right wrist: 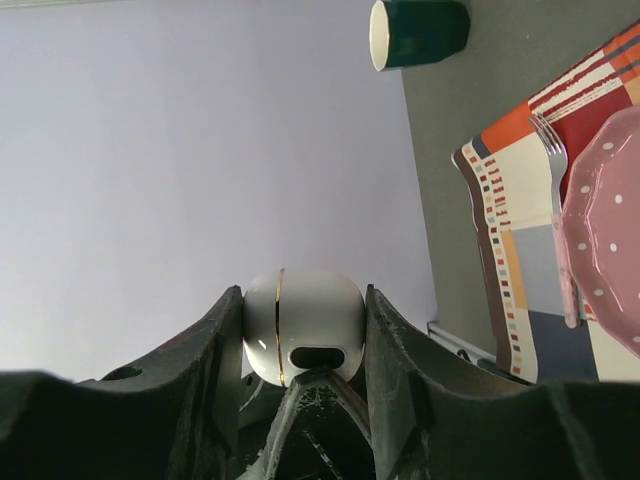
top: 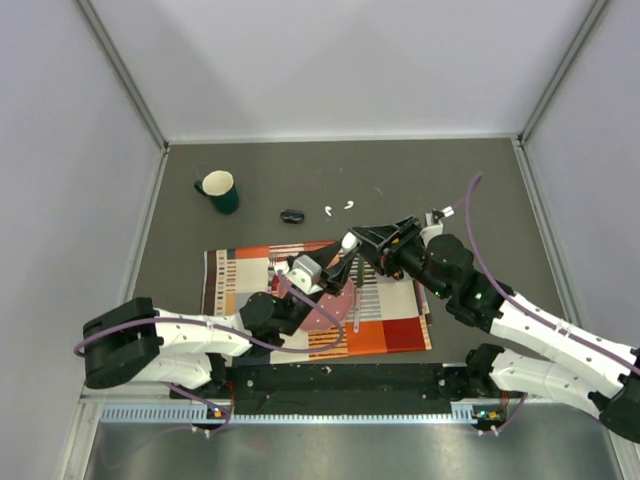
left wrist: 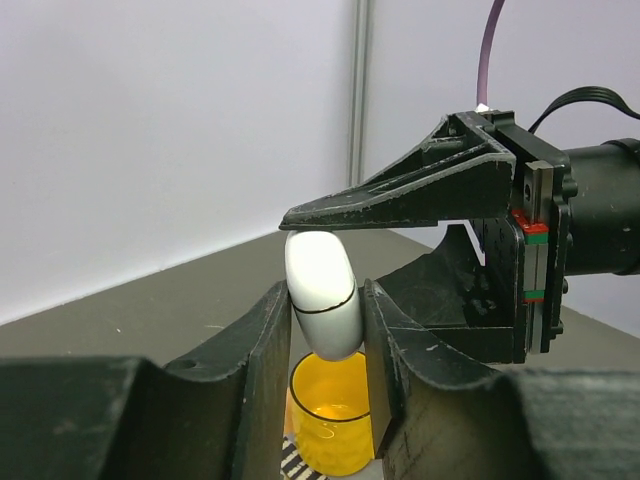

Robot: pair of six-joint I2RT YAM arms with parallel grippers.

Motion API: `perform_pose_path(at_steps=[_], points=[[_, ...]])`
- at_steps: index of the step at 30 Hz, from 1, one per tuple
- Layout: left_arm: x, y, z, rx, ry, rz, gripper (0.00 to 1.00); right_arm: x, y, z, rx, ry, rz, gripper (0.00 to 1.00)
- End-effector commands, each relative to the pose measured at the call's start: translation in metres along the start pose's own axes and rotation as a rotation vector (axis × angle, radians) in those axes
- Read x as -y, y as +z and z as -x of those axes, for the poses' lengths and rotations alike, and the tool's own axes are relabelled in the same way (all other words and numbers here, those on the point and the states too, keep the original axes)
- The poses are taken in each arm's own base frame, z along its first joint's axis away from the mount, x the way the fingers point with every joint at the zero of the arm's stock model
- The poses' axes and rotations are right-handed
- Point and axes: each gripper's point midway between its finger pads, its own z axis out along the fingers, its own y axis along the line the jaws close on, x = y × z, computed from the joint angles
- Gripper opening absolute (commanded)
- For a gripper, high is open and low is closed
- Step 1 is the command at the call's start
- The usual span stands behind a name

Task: Insert the wireless bluetooth earbuds into the charging case
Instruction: Pick up the charging case at the center of the board.

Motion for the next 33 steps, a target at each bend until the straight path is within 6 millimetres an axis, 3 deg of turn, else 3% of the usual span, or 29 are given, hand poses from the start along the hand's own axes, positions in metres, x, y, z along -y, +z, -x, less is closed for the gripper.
perform_pose_path(at_steps=[1, 3, 4, 7, 8, 9, 12, 13, 14, 16, 26, 33], points=[[-0.008, 0.005, 0.092, 0.343, -0.15, 0.033, 0.05, -0.015, -0.011, -0.019, -0.094, -0.068, 0.058, 0.11], [-0.011, 0.001, 0.096, 0.354, -0.137, 0.037, 0.0, -0.015, -0.013, -0.02, -0.103, -0.14, 0.051, 0.27], [-0.01, -0.003, 0.093, 0.347, -0.127, 0.023, 0.0, -0.016, -0.015, -0.02, -0.105, -0.171, 0.038, 0.45], [-0.012, -0.012, 0.094, 0.349, -0.111, -0.018, 0.0, -0.02, -0.019, -0.021, -0.115, -0.26, 0.036, 0.72], [-0.013, -0.015, 0.101, 0.359, -0.125, -0.03, 0.0, -0.022, -0.021, -0.022, -0.126, -0.288, 0.045, 0.75], [-0.013, -0.015, 0.09, 0.311, -0.101, -0.045, 0.0, -0.024, -0.022, -0.023, -0.131, -0.297, 0.051, 0.77], [-0.011, -0.021, 0.097, 0.301, -0.092, -0.098, 0.0, -0.023, -0.025, -0.028, -0.163, -0.319, 0.04, 0.76], [-0.01, -0.021, 0.088, 0.258, -0.075, -0.111, 0.0, -0.022, -0.026, -0.028, -0.167, -0.318, 0.038, 0.74], [-0.009, -0.024, 0.096, 0.273, -0.081, -0.136, 0.0, -0.023, -0.026, -0.029, -0.17, -0.32, 0.044, 0.73], [-0.009, -0.025, 0.09, 0.231, -0.066, -0.155, 0.0, -0.024, -0.026, -0.029, -0.173, -0.325, 0.044, 0.71], [-0.018, -0.032, 0.087, 0.225, -0.073, -0.146, 0.0, -0.053, -0.026, -0.051, -0.271, -0.281, 0.198, 0.75], [-0.015, -0.03, 0.078, 0.181, -0.072, -0.154, 0.0, -0.07, -0.036, -0.042, -0.216, -0.327, 0.259, 0.75]])
